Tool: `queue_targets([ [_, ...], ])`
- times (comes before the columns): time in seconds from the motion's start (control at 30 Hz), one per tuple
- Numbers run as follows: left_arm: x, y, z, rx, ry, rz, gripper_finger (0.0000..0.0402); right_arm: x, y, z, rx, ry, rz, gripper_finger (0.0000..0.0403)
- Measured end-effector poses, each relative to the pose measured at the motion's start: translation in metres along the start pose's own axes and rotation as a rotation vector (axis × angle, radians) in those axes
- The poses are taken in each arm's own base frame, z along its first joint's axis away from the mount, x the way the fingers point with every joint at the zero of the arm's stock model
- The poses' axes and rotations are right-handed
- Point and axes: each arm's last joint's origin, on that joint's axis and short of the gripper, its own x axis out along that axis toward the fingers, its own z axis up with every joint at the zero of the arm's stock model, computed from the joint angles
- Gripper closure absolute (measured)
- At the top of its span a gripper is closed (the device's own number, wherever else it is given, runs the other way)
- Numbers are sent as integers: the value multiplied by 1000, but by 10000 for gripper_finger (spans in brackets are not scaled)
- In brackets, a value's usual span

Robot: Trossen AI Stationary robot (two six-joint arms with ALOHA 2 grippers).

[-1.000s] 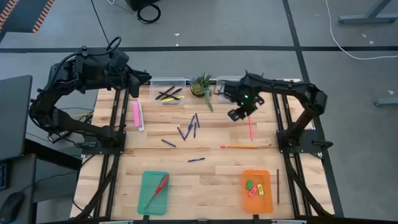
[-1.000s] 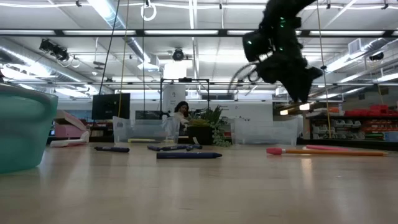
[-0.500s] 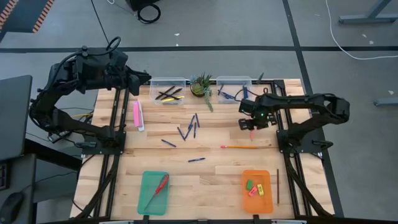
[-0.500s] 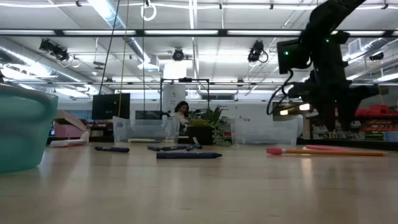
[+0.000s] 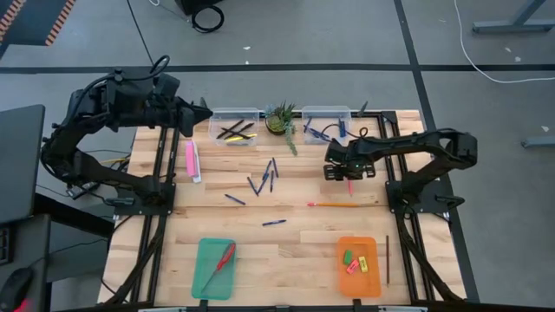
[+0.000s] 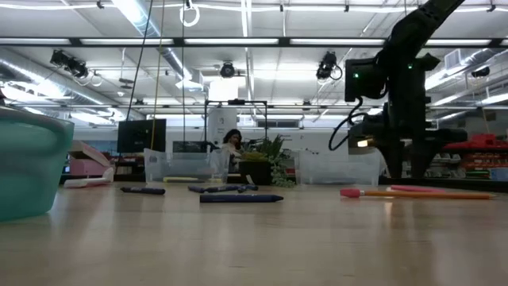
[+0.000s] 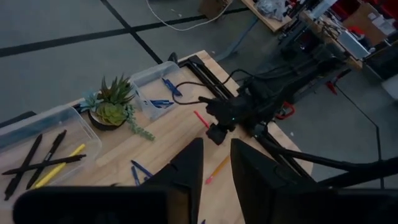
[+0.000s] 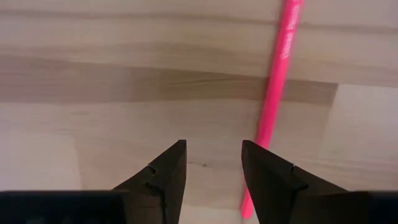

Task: Sort crayons/erasers/pens/pencils in bins
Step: Put the yellow pencil into the right transparent bin

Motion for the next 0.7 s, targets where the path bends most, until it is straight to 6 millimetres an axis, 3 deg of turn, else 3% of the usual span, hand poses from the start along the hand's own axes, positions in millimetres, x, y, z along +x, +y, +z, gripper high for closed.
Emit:
queue_targets([
  [0.13,0,0,0,-18,0,0,319,4,1,-4,-11,28,-18,242],
  [0.4,1,0,0,-36,4,-2,316,-8,0,-21,-60,35,-13,242],
  [0.7,29,-6,4,4,13,23,316,-8,1,-29,-29,32,-32,242],
])
